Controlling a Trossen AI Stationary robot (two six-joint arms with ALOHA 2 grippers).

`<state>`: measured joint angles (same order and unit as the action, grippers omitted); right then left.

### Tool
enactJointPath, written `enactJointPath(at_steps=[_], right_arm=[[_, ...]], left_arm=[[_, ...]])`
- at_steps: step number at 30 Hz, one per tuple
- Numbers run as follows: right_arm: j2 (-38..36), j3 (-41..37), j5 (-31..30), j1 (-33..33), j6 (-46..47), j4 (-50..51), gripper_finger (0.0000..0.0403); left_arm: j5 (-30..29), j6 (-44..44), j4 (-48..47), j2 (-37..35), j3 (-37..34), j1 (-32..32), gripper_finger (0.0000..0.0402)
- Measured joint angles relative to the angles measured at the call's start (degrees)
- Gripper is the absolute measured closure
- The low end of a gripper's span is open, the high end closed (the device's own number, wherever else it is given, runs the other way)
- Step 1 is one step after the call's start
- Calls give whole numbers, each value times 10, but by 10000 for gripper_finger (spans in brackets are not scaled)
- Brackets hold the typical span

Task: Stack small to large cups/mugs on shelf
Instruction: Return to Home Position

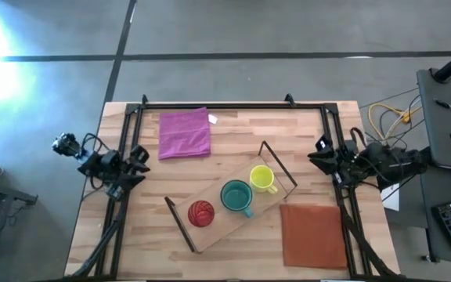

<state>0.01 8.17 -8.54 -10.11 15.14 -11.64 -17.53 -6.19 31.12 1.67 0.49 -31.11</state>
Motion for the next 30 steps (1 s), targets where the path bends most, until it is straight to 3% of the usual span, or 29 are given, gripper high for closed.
enactJointPath(at_steps=[8, 11, 17, 20, 24, 30], right_arm=[[0, -44, -6, 0, 9, -24, 325], [0, -73, -6, 0, 9, -68, 327], [0, -77, -7, 0, -1, -64, 335], [0, -77, -15, 0, 1, -26, 333], [1, -76, -75, 0, 94, 96, 328], [28, -67, -82, 1, 85, 112, 323]], left_arm=[[-16, -85, -86, 1, 0, 0, 285], [-16, -85, -93, 0, 0, 0, 285], [-26, -85, -99, 1, -1, 0, 285], [-30, -86, -132, 1, -1, 0, 285], [-31, -85, -184, 1, -1, 0, 285], [-33, -85, -214, 5, -1, 0, 285]])
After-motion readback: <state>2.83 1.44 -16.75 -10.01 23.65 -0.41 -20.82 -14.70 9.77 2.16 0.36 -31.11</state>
